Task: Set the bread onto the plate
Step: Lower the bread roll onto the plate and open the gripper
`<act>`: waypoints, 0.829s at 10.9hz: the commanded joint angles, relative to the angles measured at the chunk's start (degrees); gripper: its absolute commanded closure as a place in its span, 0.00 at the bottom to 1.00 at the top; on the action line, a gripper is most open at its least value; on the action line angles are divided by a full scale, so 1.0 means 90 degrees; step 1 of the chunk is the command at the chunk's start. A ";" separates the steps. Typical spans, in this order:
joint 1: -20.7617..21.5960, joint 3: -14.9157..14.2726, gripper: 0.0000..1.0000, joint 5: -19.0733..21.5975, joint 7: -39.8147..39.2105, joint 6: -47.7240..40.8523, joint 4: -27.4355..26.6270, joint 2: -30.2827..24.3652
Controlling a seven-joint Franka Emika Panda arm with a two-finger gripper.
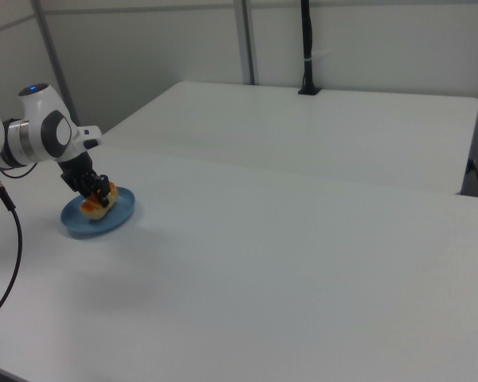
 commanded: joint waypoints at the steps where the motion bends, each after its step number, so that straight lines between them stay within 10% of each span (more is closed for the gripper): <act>1: 0.0028 -0.0011 0.06 0.0044 0.0092 0.0076 0.0047 0.0060; 9: -0.0517 -0.0089 0.00 -0.0034 -0.0160 -0.1015 0.0028 -0.1099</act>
